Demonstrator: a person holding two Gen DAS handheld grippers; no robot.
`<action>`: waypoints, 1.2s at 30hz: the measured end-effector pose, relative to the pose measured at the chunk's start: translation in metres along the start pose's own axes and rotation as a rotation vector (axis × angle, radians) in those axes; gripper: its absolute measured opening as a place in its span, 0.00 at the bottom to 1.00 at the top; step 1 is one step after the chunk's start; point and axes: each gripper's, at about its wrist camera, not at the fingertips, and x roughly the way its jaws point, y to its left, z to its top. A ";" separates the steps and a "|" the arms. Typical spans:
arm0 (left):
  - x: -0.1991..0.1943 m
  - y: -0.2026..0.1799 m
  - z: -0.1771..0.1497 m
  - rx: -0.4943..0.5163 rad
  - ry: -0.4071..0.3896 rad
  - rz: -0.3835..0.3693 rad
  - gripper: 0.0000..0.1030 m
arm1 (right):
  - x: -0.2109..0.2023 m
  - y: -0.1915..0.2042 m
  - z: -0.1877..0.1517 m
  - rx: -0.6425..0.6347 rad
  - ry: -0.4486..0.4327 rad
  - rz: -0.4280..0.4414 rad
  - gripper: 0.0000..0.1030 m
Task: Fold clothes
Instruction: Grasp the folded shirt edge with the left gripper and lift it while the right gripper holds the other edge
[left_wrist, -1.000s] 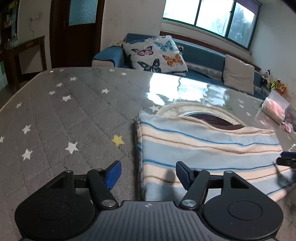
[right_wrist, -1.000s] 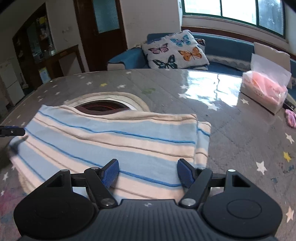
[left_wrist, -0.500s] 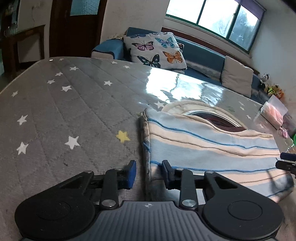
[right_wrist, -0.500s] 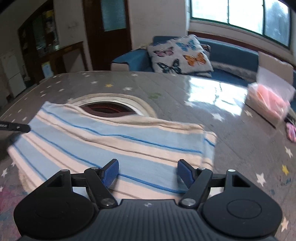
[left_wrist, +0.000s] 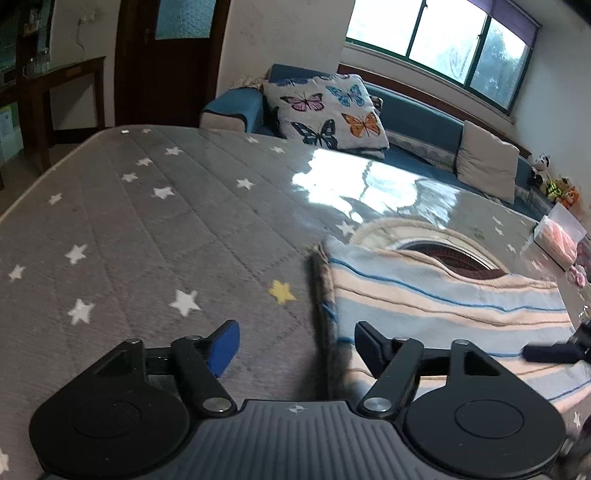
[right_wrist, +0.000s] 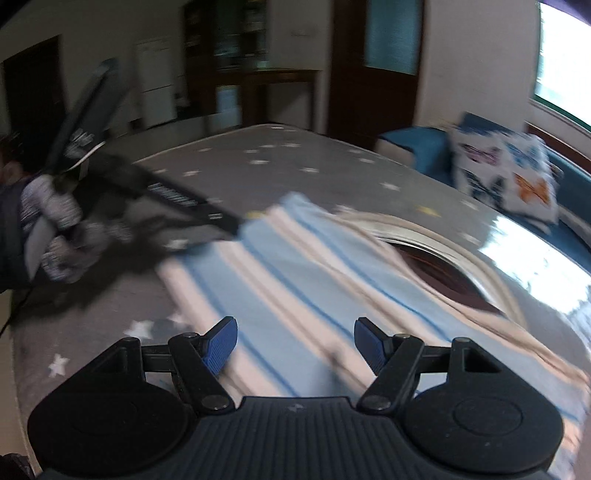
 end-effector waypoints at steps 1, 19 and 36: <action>-0.001 0.002 0.001 -0.003 -0.003 0.002 0.73 | 0.007 0.014 0.005 -0.034 -0.001 0.020 0.70; -0.004 0.013 0.003 -0.094 0.042 -0.102 0.80 | 0.060 0.093 0.032 -0.162 -0.002 0.064 0.07; 0.024 0.012 -0.008 -0.360 0.183 -0.309 0.14 | -0.005 0.056 0.033 -0.017 -0.119 0.180 0.05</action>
